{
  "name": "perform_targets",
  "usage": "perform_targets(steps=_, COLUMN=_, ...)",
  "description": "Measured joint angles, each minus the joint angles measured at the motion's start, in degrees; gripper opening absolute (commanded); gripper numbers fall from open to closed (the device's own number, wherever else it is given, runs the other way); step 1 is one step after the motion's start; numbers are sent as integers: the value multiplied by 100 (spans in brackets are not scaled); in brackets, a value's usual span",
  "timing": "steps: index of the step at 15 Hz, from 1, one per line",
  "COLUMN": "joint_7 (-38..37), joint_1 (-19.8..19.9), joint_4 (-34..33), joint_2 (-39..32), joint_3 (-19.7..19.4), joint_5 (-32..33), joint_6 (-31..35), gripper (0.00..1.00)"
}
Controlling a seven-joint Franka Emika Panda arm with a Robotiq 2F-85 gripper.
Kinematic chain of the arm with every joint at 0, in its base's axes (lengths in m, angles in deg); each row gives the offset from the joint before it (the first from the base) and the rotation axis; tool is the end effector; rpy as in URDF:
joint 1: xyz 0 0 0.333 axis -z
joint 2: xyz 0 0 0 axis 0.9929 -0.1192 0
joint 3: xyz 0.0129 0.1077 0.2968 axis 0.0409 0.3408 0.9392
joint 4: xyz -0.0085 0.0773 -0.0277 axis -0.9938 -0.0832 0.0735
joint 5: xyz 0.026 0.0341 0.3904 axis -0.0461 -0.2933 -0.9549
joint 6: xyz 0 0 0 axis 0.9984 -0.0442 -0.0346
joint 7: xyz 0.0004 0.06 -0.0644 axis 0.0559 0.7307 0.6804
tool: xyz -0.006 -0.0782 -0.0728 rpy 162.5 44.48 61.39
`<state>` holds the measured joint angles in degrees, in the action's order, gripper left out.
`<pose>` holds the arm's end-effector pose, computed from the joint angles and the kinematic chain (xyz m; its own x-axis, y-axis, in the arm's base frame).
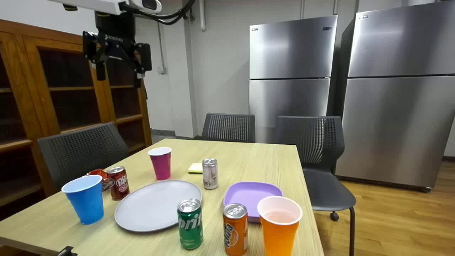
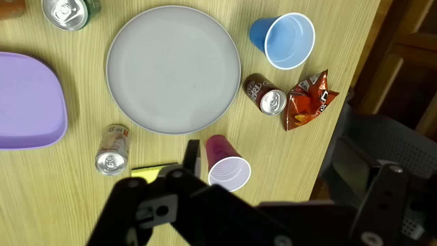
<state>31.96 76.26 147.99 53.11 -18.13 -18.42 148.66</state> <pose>0.3840 0.0155 0.4792 0.9782 0.1475 0.1464 0.1753 -0.9639 -0.2003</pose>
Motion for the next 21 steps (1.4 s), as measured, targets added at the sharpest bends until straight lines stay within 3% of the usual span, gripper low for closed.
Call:
perform_targets(steps=15, joint_7=-2, joint_1=2, joint_4=7, joint_2=-12, joint_3=1, joint_5=0, joint_6=6, gripper=100)
perform_targets(steps=21, joint_7=-3, joint_1=5, joint_4=18, joint_2=-321, joint_3=7, joint_5=0, joint_6=505, gripper=100)
